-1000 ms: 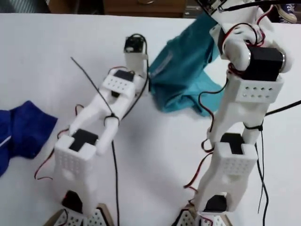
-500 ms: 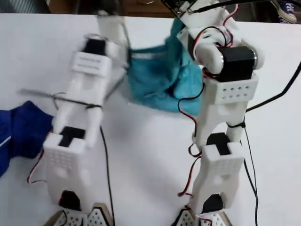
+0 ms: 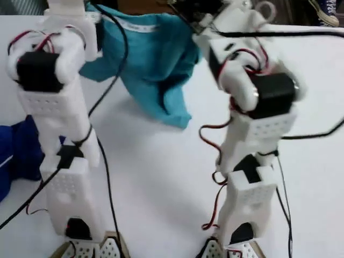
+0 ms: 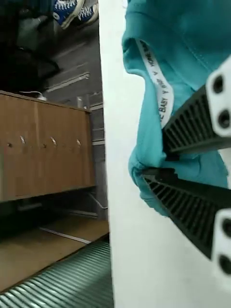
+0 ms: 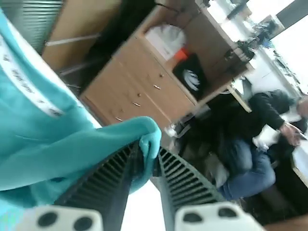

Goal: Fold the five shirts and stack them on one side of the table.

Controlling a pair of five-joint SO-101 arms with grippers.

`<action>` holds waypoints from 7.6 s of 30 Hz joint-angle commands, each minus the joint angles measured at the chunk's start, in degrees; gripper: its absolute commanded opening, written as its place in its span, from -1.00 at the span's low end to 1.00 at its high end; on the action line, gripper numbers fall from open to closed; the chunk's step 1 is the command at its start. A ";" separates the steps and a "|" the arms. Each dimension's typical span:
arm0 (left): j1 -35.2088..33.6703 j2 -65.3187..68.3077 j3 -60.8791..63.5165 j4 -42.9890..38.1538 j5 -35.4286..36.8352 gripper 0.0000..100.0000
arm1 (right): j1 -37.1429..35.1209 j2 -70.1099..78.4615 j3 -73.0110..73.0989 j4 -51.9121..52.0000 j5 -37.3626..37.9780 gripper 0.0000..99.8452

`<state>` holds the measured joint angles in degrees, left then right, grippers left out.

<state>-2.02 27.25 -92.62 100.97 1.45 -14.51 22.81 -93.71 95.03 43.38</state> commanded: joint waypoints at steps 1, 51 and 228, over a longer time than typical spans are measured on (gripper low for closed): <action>3.78 -2.37 -0.40 0.88 -1.58 -0.96 | 5.85 -3.03 -1.49 2.59 -0.09 -0.96; -12.13 -2.55 42.77 -4.66 -11.25 -0.73 | -0.92 -13.32 62.77 0.66 3.96 -0.55; 22.59 12.04 55.60 -16.97 -32.18 -0.72 | 22.02 8.48 33.85 2.59 3.69 -0.96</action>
<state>19.25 40.35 -34.59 82.86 -31.16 6.95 31.69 -58.02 97.67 47.25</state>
